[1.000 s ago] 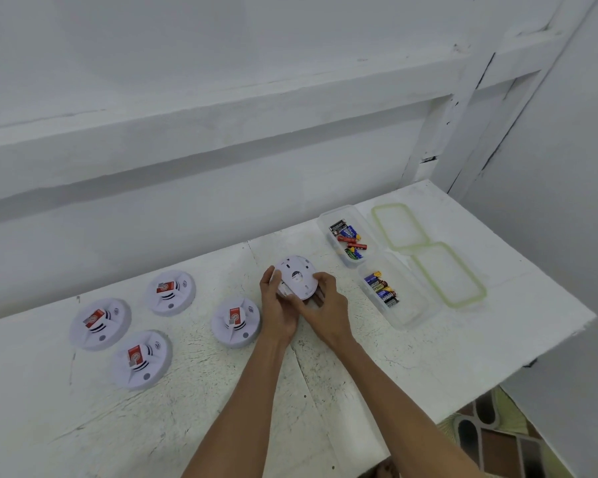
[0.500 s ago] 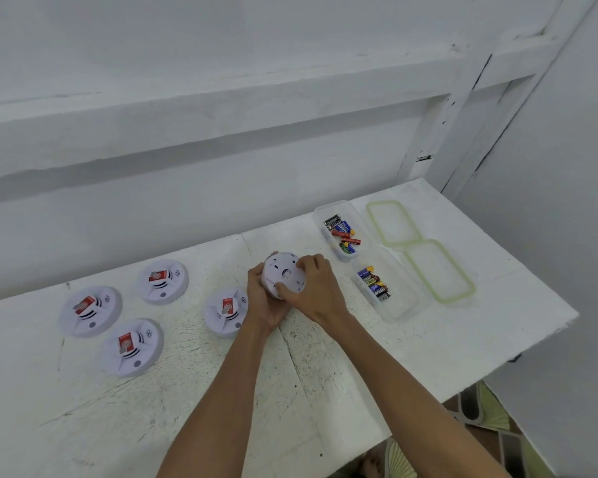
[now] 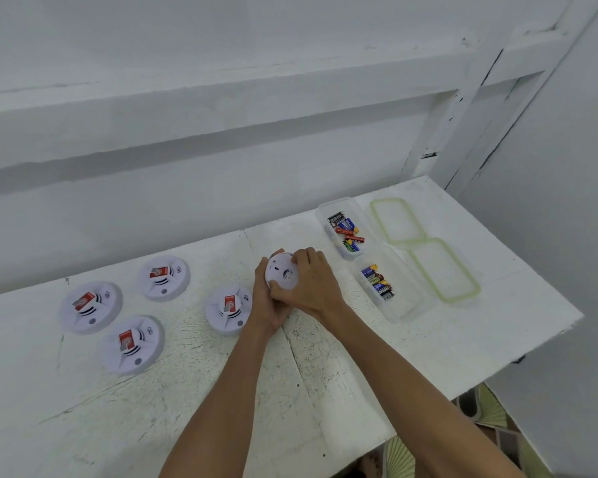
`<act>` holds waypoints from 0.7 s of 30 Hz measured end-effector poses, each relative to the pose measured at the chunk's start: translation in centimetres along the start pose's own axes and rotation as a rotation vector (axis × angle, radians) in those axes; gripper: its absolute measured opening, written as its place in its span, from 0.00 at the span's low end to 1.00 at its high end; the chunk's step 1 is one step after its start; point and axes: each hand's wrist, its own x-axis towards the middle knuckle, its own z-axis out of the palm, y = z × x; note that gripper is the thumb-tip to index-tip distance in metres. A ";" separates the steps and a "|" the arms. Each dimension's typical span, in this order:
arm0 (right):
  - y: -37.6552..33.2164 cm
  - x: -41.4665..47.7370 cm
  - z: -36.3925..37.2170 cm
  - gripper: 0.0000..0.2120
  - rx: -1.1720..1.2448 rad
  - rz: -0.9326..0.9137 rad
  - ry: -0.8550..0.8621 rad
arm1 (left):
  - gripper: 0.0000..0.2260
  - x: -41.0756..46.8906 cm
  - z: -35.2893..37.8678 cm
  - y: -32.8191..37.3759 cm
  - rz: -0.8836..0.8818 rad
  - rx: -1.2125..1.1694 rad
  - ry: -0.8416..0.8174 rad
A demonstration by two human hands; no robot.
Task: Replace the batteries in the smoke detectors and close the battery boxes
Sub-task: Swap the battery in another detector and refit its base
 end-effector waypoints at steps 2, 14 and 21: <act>-0.5 0.3 -0.1 0.34 -0.051 -0.010 -0.010 | 0.17 -0.1 0.1 0.1 -0.001 -0.027 0.018; -1.9 0.2 -0.4 0.32 -0.089 0.124 -0.087 | 0.18 0.4 -0.9 -0.5 0.018 -0.046 0.029; -0.8 -0.2 -0.1 0.30 0.070 0.151 -0.076 | 0.28 -0.2 -0.1 0.0 -0.034 -0.010 -0.009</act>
